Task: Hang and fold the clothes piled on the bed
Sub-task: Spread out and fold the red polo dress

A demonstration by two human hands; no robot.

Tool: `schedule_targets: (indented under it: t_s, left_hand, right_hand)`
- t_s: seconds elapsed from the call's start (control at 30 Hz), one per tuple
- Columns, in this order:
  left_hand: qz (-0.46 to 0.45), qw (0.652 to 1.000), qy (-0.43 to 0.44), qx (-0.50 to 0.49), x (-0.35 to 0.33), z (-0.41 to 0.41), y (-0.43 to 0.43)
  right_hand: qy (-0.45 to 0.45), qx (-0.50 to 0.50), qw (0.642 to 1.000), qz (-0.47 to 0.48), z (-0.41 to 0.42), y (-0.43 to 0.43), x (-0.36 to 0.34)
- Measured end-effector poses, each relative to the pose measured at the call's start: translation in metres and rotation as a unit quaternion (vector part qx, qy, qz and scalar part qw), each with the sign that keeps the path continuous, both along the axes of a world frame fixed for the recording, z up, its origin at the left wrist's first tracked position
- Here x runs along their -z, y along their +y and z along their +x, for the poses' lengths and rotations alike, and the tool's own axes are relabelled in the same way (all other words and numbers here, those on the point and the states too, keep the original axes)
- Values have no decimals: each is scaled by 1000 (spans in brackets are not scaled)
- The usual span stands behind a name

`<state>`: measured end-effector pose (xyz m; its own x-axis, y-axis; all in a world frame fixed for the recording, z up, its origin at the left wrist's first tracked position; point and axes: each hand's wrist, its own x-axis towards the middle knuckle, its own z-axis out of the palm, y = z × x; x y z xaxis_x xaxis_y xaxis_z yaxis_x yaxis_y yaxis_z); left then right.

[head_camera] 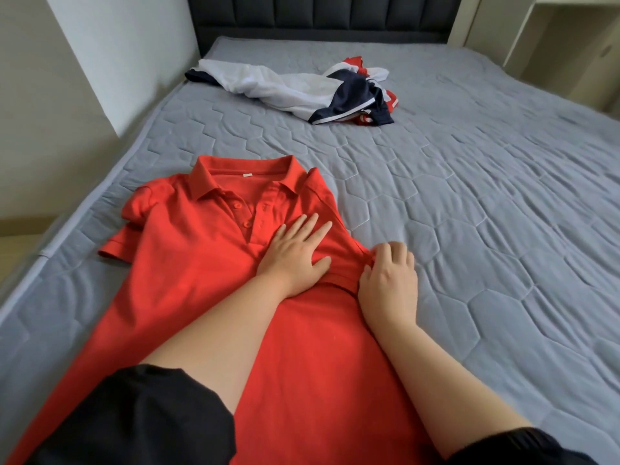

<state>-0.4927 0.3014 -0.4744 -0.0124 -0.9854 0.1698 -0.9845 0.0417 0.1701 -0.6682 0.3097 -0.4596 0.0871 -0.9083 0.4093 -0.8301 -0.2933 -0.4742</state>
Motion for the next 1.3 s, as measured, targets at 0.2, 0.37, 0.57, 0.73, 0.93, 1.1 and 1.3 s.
schedule_targets:
  t_s: [0.2, 0.37, 0.57, 0.73, 0.93, 1.1, 1.3]
  left_hand:
    - [-7, 1000, -5, 3, 2, 0, -1]
    - [-16, 1000, 13, -12, 3, 1, -2]
    - [60, 991, -62, -104, -2, -10, 4]
    - [83, 983, -84, -140, -12, -18, 26]
    - [54, 984, -117, -120, -20, 9, 75]
    - [22, 979, -124, -158, -28, 66, 127]
    - [-93, 947, 166, -257, -44, 115, 149]
  right_hand:
    - [115, -53, 989, 76, 7, -3, -1]
    - [181, -63, 968, 162, -3, -3, 22]
    - [216, -68, 954, 194, 0, -2, 16]
    - [247, -78, 936, 238, 0, -2, 6]
    - [299, -39, 923, 240, 7, 2, -4]
    - [316, 16, 930, 190, 36, 23, -28]
    - [215, -113, 963, 117, 135, 71, -40]
